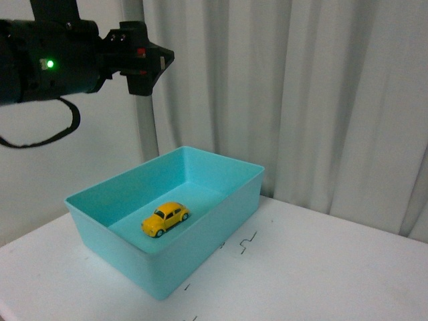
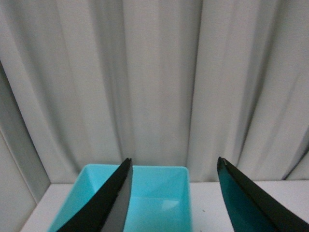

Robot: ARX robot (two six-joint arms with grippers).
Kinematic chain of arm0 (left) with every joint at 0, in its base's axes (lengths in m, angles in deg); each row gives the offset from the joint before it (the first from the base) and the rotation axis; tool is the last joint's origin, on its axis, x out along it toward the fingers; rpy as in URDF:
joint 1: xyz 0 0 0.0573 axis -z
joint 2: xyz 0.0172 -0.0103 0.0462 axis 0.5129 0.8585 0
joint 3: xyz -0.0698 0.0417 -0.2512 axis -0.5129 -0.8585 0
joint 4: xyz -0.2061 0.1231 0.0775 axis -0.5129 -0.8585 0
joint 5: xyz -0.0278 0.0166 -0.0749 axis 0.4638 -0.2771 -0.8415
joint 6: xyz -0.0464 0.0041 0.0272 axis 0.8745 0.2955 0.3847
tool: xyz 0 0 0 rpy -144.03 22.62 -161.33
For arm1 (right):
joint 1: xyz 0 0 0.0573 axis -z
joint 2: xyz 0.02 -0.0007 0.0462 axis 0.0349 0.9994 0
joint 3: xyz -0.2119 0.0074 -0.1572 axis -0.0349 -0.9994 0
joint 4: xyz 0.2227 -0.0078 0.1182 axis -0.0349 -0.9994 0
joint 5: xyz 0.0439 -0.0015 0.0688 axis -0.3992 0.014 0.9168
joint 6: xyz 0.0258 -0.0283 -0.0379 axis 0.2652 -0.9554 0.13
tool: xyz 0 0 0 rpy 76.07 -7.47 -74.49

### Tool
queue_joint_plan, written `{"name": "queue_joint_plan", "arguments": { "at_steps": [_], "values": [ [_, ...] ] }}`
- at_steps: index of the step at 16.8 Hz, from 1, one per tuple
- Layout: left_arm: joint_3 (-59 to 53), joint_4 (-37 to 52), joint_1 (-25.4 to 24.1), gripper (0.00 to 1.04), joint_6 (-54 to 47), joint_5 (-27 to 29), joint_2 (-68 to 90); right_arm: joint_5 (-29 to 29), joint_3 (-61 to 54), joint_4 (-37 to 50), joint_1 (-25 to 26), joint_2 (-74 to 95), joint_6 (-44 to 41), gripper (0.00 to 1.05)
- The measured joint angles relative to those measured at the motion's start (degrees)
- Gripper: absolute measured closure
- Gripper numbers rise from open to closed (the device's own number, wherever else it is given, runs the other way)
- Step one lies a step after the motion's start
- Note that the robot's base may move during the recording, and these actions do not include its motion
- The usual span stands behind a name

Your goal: Wind up and store yellow beetle toy

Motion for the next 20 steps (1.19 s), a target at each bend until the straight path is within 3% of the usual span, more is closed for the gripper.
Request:
{"name": "queue_joint_plan", "arguments": {
  "at_steps": [4,8,10,20],
  "values": [
    [-13.3,1.5,4.3,1.03,1.9,4.7,-9.1,0.0,0.0,0.0,0.0,0.0,0.0,0.07],
    [-18.9,-0.2,6.6,1.03,1.8,6.5,-15.3,0.0,0.0,0.0,0.0,0.0,0.0,0.07],
    [-21.7,-2.8,11.4,1.03,1.8,11.1,-21.3,0.0,0.0,0.0,0.0,0.0,0.0,0.07],
    [-27.8,-12.7,11.4,1.03,1.8,11.7,-37.7,0.0,0.0,0.0,0.0,0.0,0.0,0.07]
  ]
}}
